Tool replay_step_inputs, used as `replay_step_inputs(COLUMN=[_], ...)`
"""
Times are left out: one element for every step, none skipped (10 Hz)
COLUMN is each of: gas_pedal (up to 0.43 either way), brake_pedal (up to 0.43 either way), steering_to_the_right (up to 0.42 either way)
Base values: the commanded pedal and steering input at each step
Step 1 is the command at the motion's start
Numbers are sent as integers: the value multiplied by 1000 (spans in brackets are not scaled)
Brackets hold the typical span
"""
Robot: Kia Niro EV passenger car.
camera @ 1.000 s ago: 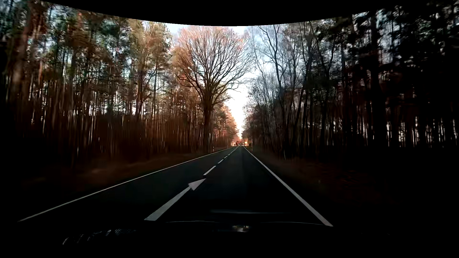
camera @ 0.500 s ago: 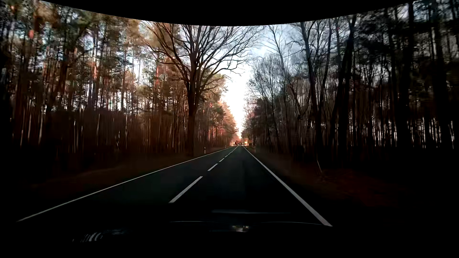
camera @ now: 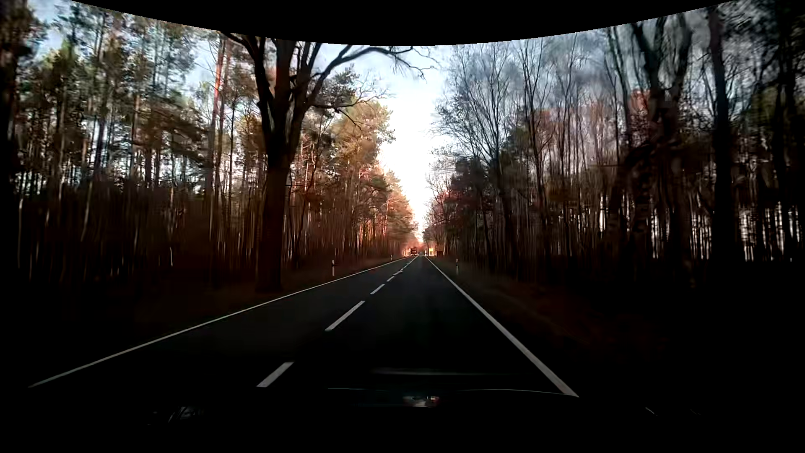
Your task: Follow the waypoints while adhering to traffic rules and regulations
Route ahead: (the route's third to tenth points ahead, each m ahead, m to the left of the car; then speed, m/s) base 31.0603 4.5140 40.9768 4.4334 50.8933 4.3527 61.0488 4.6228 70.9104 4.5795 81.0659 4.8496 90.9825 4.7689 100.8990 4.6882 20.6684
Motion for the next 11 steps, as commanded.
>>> replay_step_inputs(gas_pedal=[79,79,79,79,79,79,79,79,79,79,79], brake_pedal=[0,0,0,0,0,0,0,0,0,0,0], steering_to_the_right=[0,-1,-1,-1,-1,-1,-1,-1,-1,-1,-1])
